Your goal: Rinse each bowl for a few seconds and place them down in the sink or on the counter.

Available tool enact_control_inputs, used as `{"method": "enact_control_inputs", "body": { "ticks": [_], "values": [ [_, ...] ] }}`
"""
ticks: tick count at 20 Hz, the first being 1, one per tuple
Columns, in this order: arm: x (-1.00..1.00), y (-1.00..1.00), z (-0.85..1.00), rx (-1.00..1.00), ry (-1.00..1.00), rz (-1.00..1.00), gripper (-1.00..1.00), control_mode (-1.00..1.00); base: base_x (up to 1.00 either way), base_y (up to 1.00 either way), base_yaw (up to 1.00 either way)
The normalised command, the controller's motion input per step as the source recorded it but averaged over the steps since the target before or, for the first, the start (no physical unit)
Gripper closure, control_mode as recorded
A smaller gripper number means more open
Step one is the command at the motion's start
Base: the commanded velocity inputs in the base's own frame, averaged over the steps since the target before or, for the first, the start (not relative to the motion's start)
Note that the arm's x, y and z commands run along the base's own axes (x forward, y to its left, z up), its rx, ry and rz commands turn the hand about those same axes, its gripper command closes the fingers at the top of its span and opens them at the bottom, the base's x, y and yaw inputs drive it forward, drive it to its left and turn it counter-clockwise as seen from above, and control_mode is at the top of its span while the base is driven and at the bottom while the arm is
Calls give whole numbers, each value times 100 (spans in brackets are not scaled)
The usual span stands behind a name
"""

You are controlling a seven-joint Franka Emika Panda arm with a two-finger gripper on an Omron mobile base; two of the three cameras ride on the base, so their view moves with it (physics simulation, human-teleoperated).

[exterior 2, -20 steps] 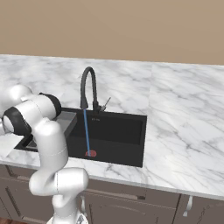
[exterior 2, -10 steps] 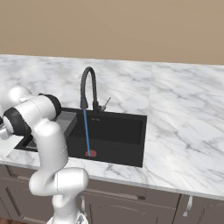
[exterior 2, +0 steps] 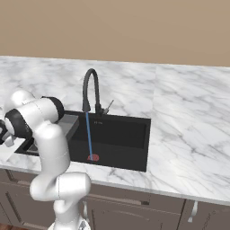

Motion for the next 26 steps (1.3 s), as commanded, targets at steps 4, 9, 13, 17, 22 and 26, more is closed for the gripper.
{"method": "enact_control_inputs", "body": {
  "ticks": [4,9,13,17,22,26],
  "values": [
    [0,22,-20,9,-1,-2,100,-100,0,0,0],
    [0,37,-11,11,0,-4,-100,-100,0,0,0],
    [0,18,0,11,0,-4,-100,-100,0,0,0],
    [-5,2,0,11,0,-3,-100,-100,0,0,0],
    [-27,-2,2,7,0,-1,-100,-100,0,0,0],
    [-31,-11,43,1,0,-1,-100,-100,0,0,0]
  ]
}}
